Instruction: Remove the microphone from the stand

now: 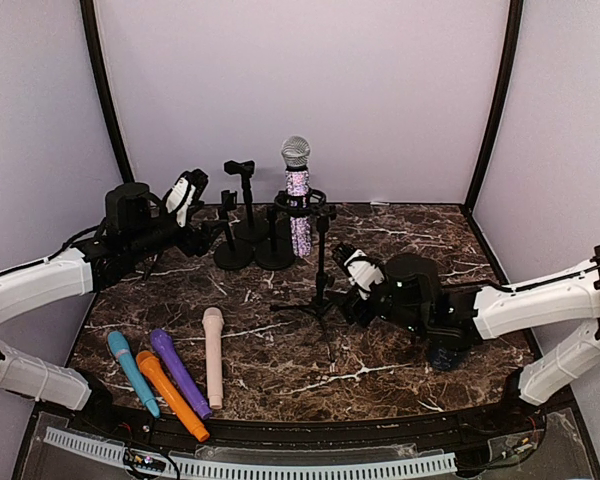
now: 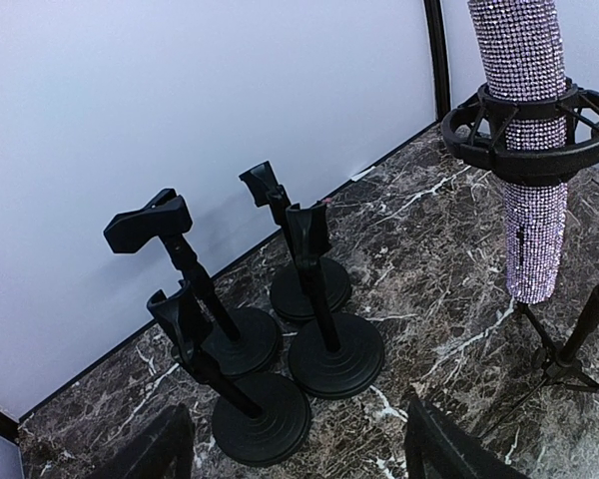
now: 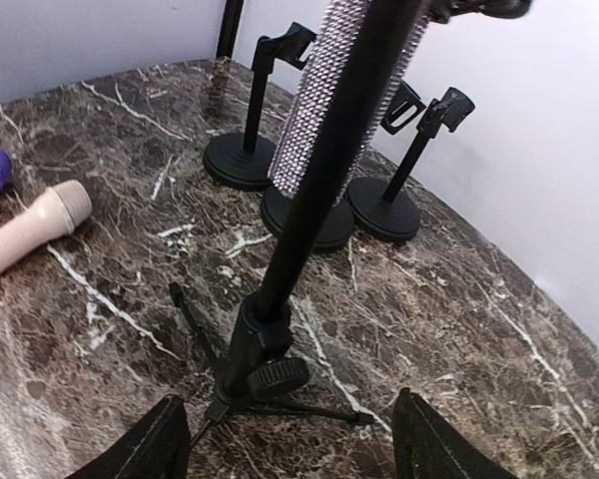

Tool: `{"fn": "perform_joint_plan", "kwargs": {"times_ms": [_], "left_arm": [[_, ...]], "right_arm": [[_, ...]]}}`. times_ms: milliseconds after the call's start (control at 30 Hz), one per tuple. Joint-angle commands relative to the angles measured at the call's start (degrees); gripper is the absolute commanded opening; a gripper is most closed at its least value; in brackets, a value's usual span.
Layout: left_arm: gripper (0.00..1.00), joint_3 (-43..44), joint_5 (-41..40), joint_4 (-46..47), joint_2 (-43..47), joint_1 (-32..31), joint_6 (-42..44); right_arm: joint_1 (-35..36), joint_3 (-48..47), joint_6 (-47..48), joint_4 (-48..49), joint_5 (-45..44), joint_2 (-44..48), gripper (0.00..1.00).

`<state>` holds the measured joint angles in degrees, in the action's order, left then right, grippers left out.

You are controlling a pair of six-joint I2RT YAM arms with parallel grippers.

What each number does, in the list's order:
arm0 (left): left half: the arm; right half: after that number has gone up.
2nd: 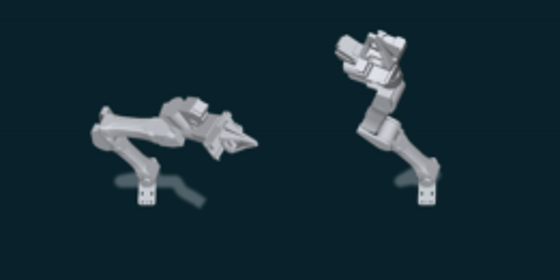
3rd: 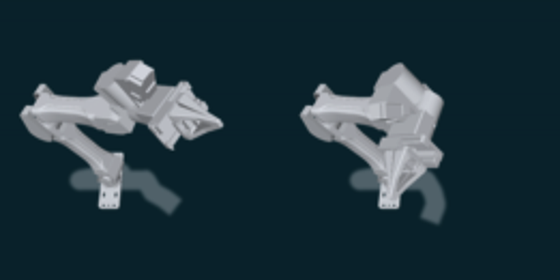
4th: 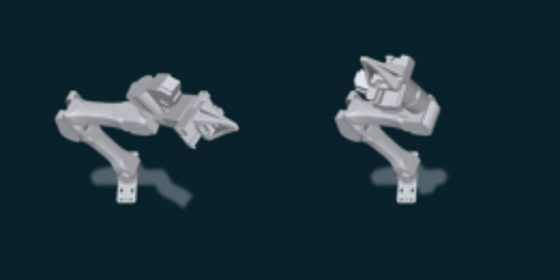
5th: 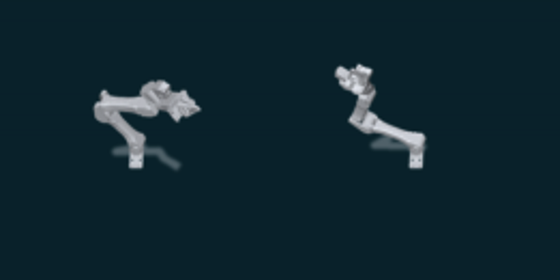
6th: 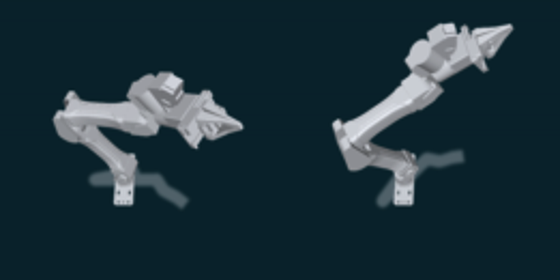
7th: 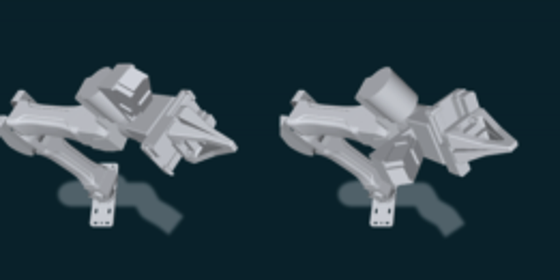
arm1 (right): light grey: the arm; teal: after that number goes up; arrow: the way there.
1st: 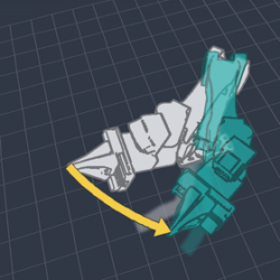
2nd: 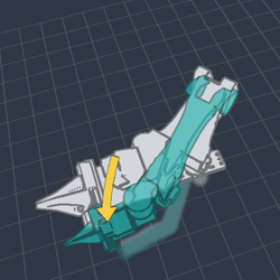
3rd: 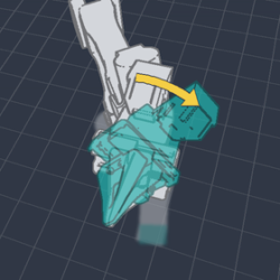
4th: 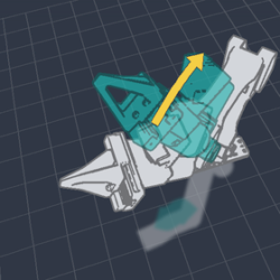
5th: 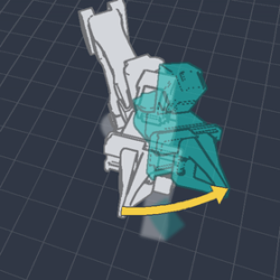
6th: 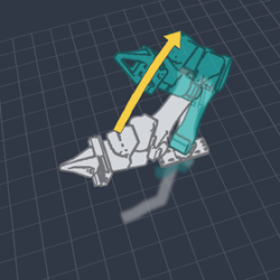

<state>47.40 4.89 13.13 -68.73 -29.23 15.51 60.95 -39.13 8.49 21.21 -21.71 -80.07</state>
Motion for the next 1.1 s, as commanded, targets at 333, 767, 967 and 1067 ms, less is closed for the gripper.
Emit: {"fn": "perform_joint_plan", "kwargs": {"times_ms": [333,767,967,1067], "left_arm": [[0.75,-0.73,0.29,0.39,0.24,-0.64,0.85],[0.75,-0.73,-0.11,0.30,0.54,-0.74,1.37],[0.75,-0.73,-0.27,0.32,0.44,-0.80,1.61],[0.75,-0.73,-0.25,0.32,0.36,-0.82,1.63]], "right_arm": [[-16.11,4.68,-32.22,14.60,43.05,-1.64,0.65],[-21.88,1.02,-40.51,20.49,55.28,-10.00,0.57],[-21.92,-0.44,-39.30,19.04,55.50,-10.67,0.52],[-21.93,-0.83,-38.54,18.08,55.64,-11.09,0.48]]}}
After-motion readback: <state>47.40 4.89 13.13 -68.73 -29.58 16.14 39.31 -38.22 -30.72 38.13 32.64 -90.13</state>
